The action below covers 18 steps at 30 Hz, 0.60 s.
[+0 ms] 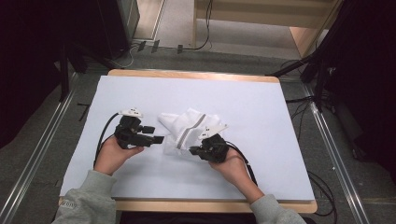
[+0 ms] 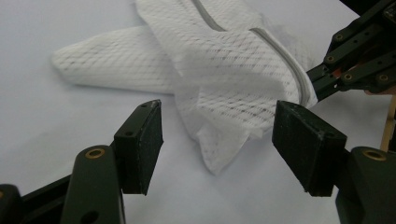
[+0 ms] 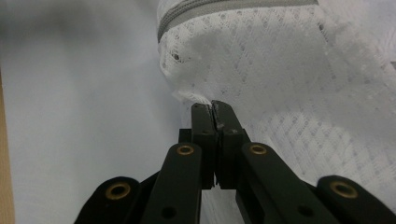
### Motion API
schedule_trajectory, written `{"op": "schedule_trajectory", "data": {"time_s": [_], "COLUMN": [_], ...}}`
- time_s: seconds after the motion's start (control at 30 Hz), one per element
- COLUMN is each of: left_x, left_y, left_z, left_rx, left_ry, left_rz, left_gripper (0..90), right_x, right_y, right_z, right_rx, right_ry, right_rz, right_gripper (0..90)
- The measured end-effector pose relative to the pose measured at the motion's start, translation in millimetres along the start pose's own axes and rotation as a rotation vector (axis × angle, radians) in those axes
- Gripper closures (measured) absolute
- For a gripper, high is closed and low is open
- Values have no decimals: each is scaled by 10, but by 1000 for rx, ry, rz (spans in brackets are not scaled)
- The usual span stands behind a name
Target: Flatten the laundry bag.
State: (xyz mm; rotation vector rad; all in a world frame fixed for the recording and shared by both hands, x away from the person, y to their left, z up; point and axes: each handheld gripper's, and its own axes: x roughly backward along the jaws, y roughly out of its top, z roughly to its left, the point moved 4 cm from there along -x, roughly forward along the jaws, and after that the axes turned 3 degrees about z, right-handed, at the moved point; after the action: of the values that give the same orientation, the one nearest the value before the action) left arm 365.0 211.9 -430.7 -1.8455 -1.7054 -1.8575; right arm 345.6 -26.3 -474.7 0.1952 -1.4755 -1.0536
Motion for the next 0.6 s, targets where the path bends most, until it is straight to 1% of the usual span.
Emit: {"op": "schedule_trajectory", "data": {"time_s": [0.03,0.07,0.13,0.17,0.23,0.27,0.3,0.37,0.4,0.43,0.47,0.5,0.57,0.6], "left_x": [-35,-71,-148,-203,-232,-272,-290,-333,-349,-367,-379,-394,-424,-435], "left_y": [17,31,59,81,95,119,134,180,204,229,247,269,303,309], "left_z": [-21,-37,-54,-49,-42,-27,-13,22,41,60,73,85,128,143], "left_rx": [-12,-20,-28,-34,-40,-45,-47,-37,-35,-33,-35,-26,-21,-19], "left_ry": [-8,-6,-17,-22,-25,-27,-28,-39,-39,-38,-36,-39,-45,-45], "left_rz": [6,14,23,27,30,29,32,22,26,26,28,27,26,30], "left_gripper": [341,335,334,329,326,326,326,326,326,326,326,326,326,326], "right_x": [0,1,5,20,22,32,52,92,124,195,195,225,300,378], "right_y": [0,-25,-35,-65,-80,-95,-110,-116,-118,-124,-124,-129,-143,-160], "right_z": [0,20,23,42,53,65,74,87,90,92,92,88,73,32], "right_rx": [0,-6,-4,-12,-7,-8,-9,-15,-11,-17,-17,-19,-28,-29], "right_ry": [0,11,16,24,25,23,23,20,18,17,17,14,6,-9], "right_rz": [0,1,0,5,7,10,10,4,-2,-17,-17,-19,-27,-39], "right_gripper": [900,900,900,900,898,887,853,817,801,771,771,762,743,730]}}
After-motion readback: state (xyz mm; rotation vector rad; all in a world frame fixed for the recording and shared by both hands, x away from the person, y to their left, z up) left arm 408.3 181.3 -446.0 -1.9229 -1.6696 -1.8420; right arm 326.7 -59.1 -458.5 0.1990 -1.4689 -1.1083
